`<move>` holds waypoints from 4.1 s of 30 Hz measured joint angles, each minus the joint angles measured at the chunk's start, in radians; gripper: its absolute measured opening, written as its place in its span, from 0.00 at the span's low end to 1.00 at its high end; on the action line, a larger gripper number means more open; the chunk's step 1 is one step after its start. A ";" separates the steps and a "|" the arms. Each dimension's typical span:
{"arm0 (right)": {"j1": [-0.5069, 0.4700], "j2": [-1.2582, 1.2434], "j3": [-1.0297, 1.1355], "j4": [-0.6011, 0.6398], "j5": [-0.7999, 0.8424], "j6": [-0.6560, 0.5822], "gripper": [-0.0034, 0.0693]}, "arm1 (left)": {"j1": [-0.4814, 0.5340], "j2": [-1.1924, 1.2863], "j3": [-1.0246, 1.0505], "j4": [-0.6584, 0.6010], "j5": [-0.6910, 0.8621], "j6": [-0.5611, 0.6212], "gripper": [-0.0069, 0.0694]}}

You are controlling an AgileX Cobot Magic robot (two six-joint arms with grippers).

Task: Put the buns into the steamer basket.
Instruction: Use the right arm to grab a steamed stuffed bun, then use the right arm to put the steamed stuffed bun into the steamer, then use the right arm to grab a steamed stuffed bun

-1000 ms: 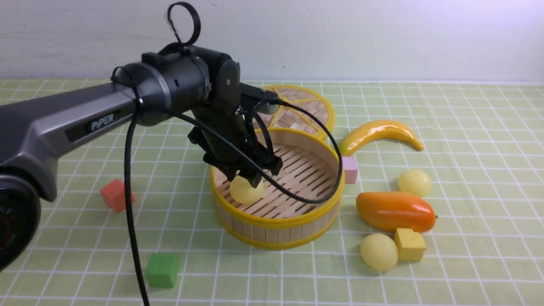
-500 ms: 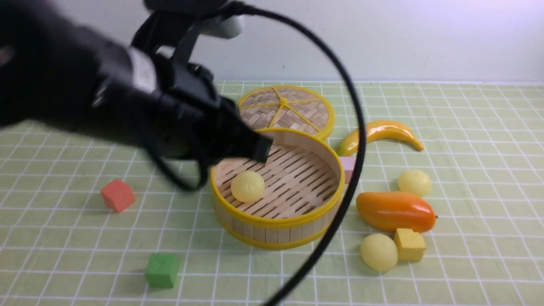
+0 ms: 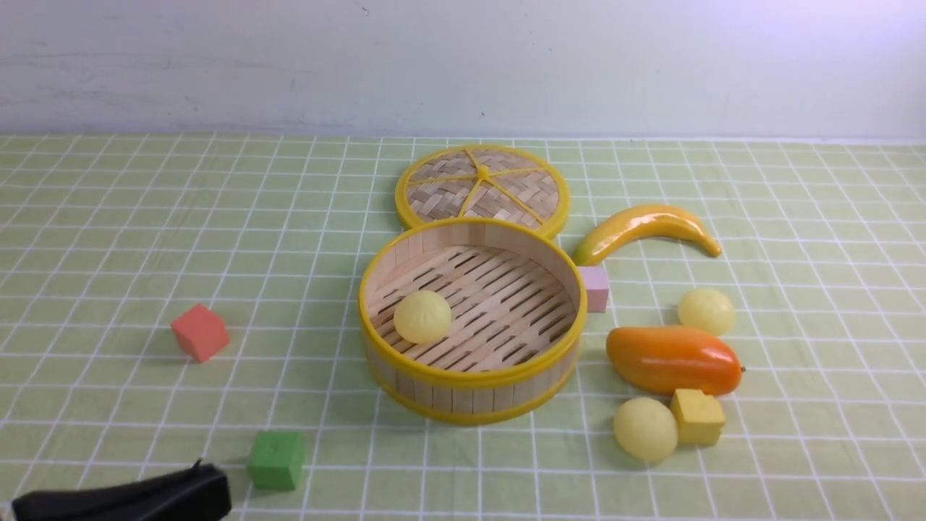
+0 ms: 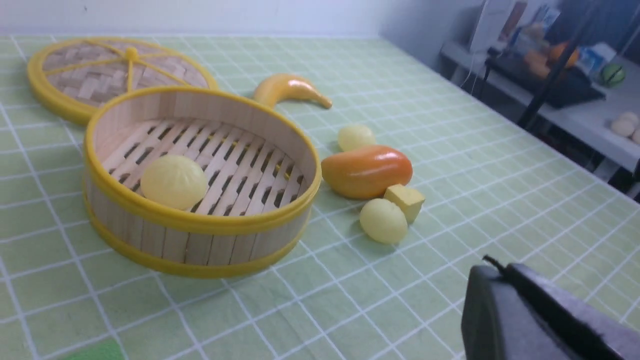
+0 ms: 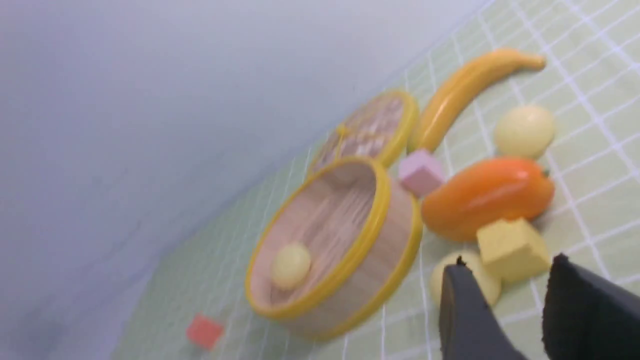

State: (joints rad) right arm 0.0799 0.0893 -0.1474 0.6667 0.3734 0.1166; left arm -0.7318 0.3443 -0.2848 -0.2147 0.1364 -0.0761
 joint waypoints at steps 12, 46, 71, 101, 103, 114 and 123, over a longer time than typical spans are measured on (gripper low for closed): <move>0.089 0.982 -0.755 -0.383 0.667 -0.108 0.33 | 0.000 -0.136 0.097 -0.003 -0.012 0.000 0.07; 0.338 1.725 -1.003 -0.554 0.304 0.043 0.41 | 0.000 -0.136 0.097 -0.003 -0.014 0.000 0.07; 0.365 1.553 -1.047 -0.512 0.386 -0.064 0.05 | 0.000 -0.136 0.098 -0.003 -0.022 0.000 0.08; 0.366 1.803 -1.518 -0.733 0.584 0.026 0.63 | 0.000 -0.136 0.098 -0.003 -0.021 0.000 0.10; 0.313 1.793 -1.499 -0.767 0.597 0.068 0.61 | 0.000 -0.136 0.098 -0.003 -0.021 0.000 0.10; 0.071 1.889 -1.408 -0.667 0.458 0.108 0.50 | 0.000 -0.136 0.098 -0.003 -0.019 0.000 0.11; 0.046 1.935 -1.408 -0.613 0.377 0.075 0.50 | 0.000 -0.136 0.098 -0.003 -0.014 0.000 0.12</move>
State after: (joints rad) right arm 0.1261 2.0243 -1.5554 0.0536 0.7502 0.1920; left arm -0.7318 0.2081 -0.1872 -0.2173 0.1219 -0.0761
